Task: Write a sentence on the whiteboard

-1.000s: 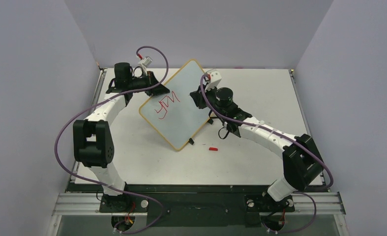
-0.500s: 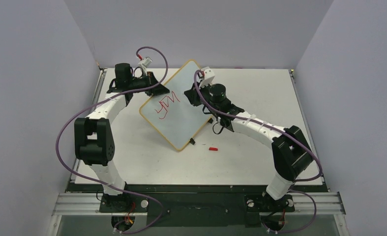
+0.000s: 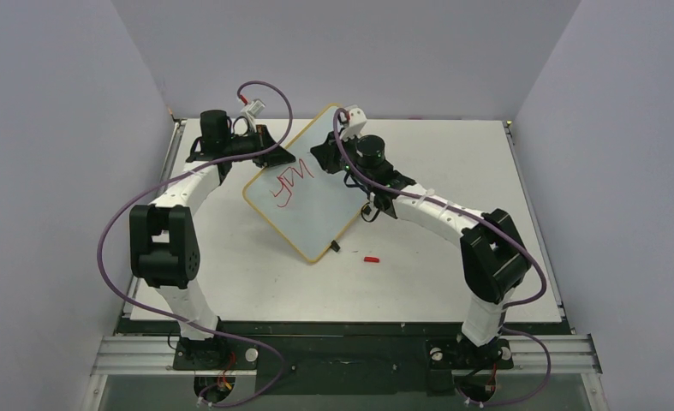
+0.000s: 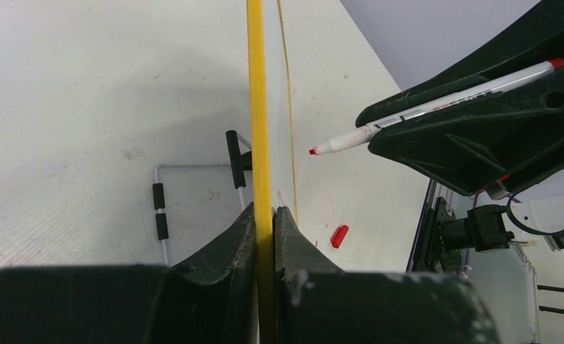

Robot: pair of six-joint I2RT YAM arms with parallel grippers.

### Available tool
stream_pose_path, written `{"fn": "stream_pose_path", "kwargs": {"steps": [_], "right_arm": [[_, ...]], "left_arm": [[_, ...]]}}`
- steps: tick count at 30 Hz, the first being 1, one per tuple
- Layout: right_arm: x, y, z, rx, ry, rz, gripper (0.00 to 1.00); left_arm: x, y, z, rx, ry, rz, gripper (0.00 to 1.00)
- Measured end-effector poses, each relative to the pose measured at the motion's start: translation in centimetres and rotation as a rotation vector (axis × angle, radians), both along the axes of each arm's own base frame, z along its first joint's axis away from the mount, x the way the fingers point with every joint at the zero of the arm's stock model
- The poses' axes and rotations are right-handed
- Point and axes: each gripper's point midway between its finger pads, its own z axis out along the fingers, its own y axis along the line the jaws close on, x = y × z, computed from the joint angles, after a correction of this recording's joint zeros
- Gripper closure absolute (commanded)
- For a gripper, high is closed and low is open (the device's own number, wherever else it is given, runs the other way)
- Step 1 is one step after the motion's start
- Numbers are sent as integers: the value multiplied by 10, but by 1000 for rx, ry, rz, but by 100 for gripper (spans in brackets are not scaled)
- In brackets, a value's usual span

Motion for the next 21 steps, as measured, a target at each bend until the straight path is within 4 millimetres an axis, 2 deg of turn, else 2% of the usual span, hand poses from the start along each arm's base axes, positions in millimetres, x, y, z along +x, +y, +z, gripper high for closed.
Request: {"fn": "stream_pose_path", "kwargs": {"steps": [7,19,21], "right_arm": [[12,14,16,47,-23,14,100],[19,21,14,60,-13,20,100],[21,23,9,54,-6,19,100]], "left_arm": [[0,0,0,0,1,-1,100],[0,0,0,-2,1,-2,100],[0,0,0,-2,1,-2,100]]}}
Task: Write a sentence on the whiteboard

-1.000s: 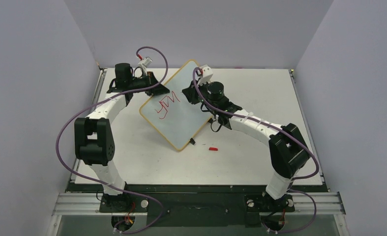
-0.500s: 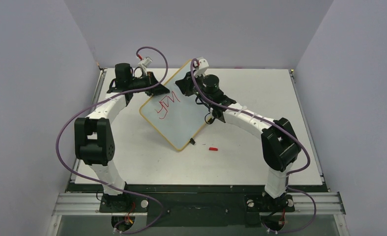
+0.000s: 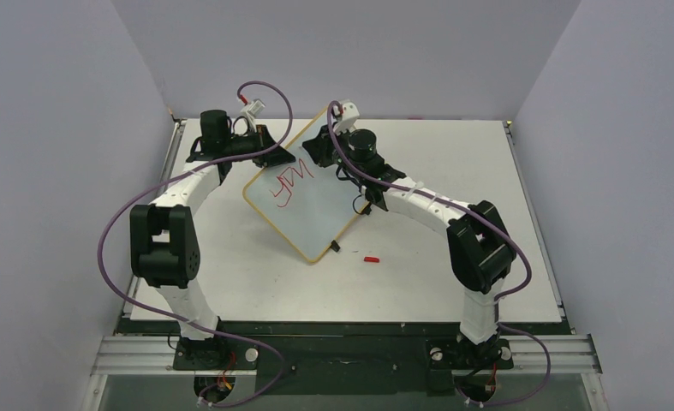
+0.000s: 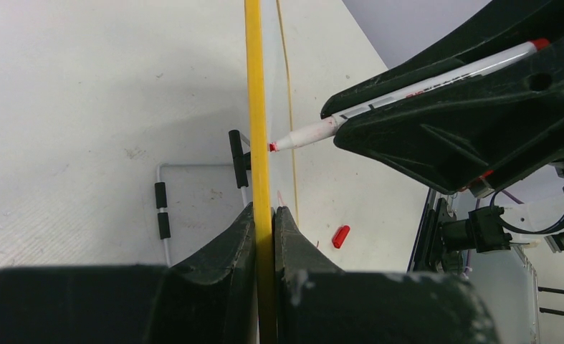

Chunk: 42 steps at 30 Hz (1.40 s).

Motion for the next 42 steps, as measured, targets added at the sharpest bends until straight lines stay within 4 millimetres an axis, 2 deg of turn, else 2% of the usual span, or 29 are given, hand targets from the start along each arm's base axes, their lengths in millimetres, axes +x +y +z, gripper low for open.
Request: {"fn": "stream_pose_path", "kwargs": {"steps": [3,13,20,23,31,38,42], "right_arm": [[1,1,-9,-13,17,0,100],[-1,-2,-19,-28,37,-4,100],[-20,-6,-35,-14,84,52,100],[-24,-9,-27,27,91,67,100],[-11,-32,16,126,23,38,100],[0,-47,16,130,26,3,100],[1,-45,13,133,34,7,100]], "left_arm": [[2,2,-2,3,9,11,100],[4,4,-5,1,21,20,100],[4,5,-6,-2,27,22,100],[4,5,-6,-4,24,18,100],[4,5,-6,-4,24,17,100],[4,4,-6,-7,27,15,100],[5,4,-7,-8,29,15,100]]}}
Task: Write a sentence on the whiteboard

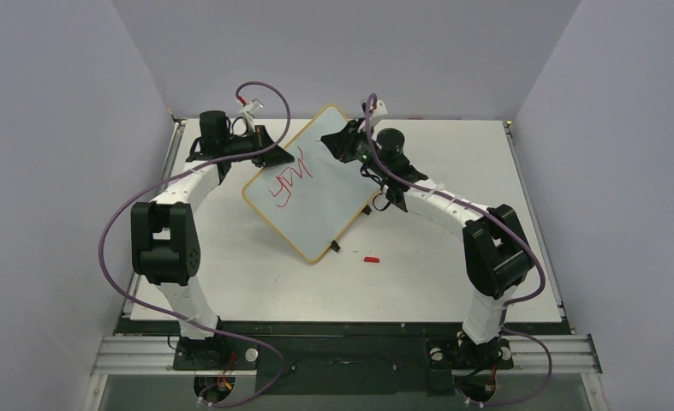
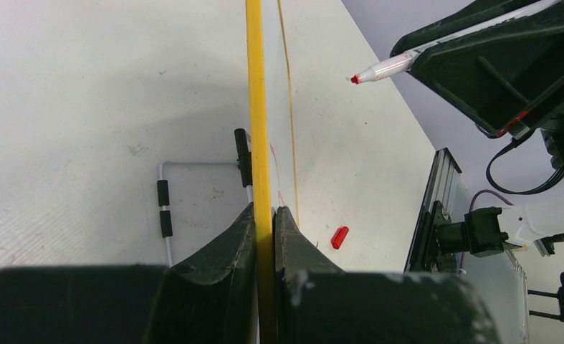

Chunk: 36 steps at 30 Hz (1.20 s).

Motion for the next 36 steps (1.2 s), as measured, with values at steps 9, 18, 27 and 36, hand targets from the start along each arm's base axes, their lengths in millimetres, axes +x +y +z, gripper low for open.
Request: {"fn": "stream_pose_path", "kwargs": {"steps": [9,18,27,36], "right_arm": [[0,16,-23,-13,45,30,100],[-2,27,-11,-2,26,49,100],[8,31,-23,-20,47,34,100],[11,30,-41,-52,87,16,100]], "left_arm": [[1,-1,-2,-3,5,-2,100],[1,-1,-2,-3,5,-2,100],[1,-1,-2,-3,5,-2,100],[3,1,-4,0,12,8,100]]}}
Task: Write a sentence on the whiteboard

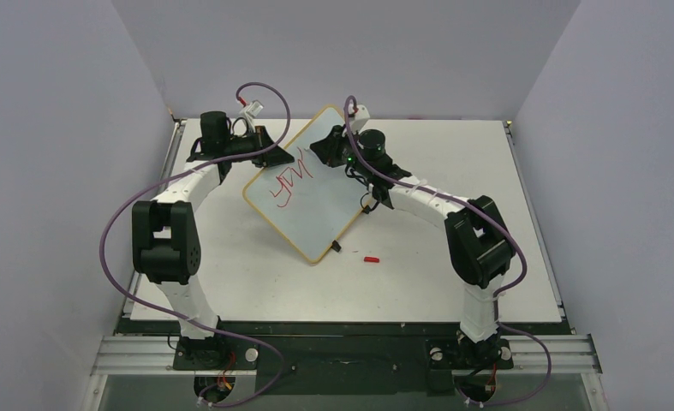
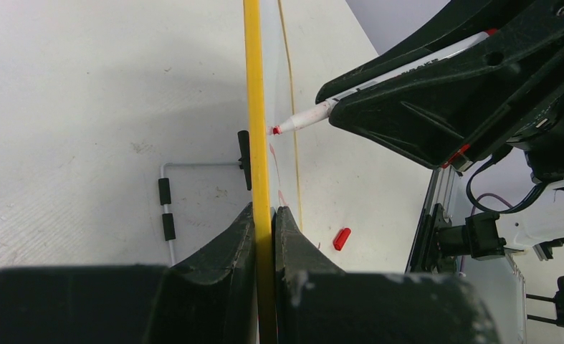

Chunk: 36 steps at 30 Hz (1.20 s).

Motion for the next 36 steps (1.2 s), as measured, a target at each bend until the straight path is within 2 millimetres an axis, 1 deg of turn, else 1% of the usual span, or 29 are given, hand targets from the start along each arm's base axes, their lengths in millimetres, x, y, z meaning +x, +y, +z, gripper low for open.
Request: {"fn": "stream_pose_path", "kwargs": {"steps": [6,13,18,31,36], "right_arm": [[1,-2,-4,-13,-8,-11,100],[-4,-12,-30,-43,21,-31,100],[-4,-18,-42,-57,40,-46,100],[-3,-23,-43,-60,44,-57,100],[0,-22,-39,-69,51,-59,100]], "left_arm": [[1,0,0,2,1,4,100],[4,3,-8,12,34,36,100],[6,6,-12,19,52,57,100],[7,6,-12,19,54,58,100],[6,6,-12,18,52,55,100]]}}
